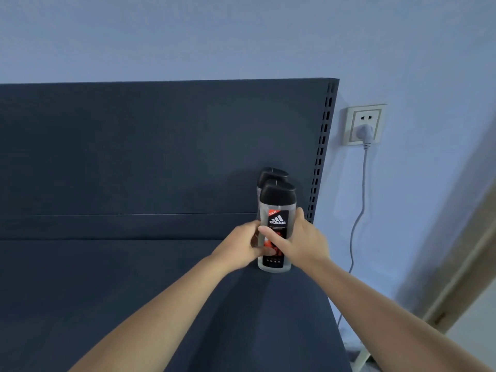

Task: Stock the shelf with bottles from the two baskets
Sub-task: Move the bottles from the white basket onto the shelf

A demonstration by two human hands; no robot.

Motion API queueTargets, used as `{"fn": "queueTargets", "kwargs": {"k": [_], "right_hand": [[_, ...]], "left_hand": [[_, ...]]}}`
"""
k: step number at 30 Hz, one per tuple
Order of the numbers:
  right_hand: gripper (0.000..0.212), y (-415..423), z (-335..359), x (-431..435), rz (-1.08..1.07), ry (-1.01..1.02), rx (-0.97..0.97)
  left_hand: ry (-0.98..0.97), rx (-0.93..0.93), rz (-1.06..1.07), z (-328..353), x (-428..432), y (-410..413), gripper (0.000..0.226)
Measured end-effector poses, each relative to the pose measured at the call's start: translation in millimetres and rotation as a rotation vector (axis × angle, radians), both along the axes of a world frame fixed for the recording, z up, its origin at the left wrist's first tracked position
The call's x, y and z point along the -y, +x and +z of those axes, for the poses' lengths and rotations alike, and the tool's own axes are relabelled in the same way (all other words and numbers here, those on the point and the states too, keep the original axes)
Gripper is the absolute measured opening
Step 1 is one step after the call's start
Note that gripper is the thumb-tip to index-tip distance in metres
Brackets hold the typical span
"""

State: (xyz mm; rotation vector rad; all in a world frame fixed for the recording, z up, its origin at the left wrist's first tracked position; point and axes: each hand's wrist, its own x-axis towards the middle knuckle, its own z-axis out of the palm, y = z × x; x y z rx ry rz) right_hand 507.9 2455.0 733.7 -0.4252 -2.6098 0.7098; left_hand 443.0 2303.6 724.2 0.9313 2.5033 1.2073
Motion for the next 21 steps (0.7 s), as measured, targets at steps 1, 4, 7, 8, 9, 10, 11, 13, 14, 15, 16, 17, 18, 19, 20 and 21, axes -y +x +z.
{"fn": "queueTargets", "kwargs": {"k": [1, 4, 7, 8, 9, 10, 11, 13, 14, 15, 16, 17, 18, 19, 20, 21], "right_hand": [[0.077, 0.5, -1.8, 0.6, 0.005, -0.022, 0.015], [0.075, 3.1, -5.9, 2.3, 0.001, -0.158, 0.021], [0.069, 5.5, -6.9, 2.1, -0.012, -0.197, 0.033], [0.068, 6.1, -6.9, 2.4, -0.018, -0.196, 0.031], [0.069, 6.5, -7.4, 3.2, -0.025, -0.198, 0.030], [0.069, 6.9, -7.8, 4.7, -0.033, -0.201, 0.029], [0.069, 7.7, -8.2, 6.4, -0.041, -0.205, 0.030], [0.067, 9.5, -8.7, 9.2, -0.049, -0.198, 0.031], [0.066, 10.7, -8.5, 10.2, -0.050, -0.191, 0.032], [0.065, 12.3, -7.5, 10.7, -0.049, -0.184, 0.034], [0.064, 13.4, -6.7, 10.8, -0.046, -0.177, 0.038], [0.062, 14.3, -5.8, 10.5, -0.041, -0.172, 0.044], [0.061, 14.8, -4.6, 10.1, -0.037, -0.171, 0.052], [0.060, 14.9, -3.8, 9.4, -0.033, -0.174, 0.060], [0.059, 14.6, -2.9, 8.7, -0.028, -0.180, 0.067], [0.059, 14.1, -1.8, 7.8, -0.023, -0.185, 0.075]], "left_hand": [[-0.005, -0.015, 0.002, 1.6, -0.2, -0.4, 0.036], [0.007, -0.019, 0.013, 4.3, 0.0, -0.7, 0.037], [0.013, -0.033, 0.043, 3.9, -1.0, 0.0, 0.038], [0.019, -0.033, 0.055, 4.0, -1.4, 1.2, 0.039], [0.028, -0.031, 0.067, 4.3, -1.6, 2.6, 0.040], [0.037, -0.030, 0.080, 4.0, -1.8, 3.5, 0.041], [0.038, -0.034, 0.091, 3.3, -1.7, 4.3, 0.041], [0.025, -0.046, 0.107, 1.8, -2.1, 5.2, 0.040], [0.021, -0.041, 0.110, 1.4, -2.2, 5.4, 0.039], [0.016, -0.032, 0.108, 2.3, -2.1, 5.8, 0.036], [0.010, -0.026, 0.101, 3.6, -2.0, 6.4, 0.033], [0.001, -0.021, 0.093, 5.4, -1.6, 7.3, 0.031], [-0.004, -0.015, 0.084, 7.2, -1.1, 7.5, 0.031], [-0.009, -0.009, 0.074, 9.4, -0.7, 7.4, 0.031], [-0.018, -0.004, 0.066, 11.1, -0.5, 6.9, 0.031], [-0.032, -0.002, 0.060, 13.0, -0.4, 7.1, 0.030]]}}
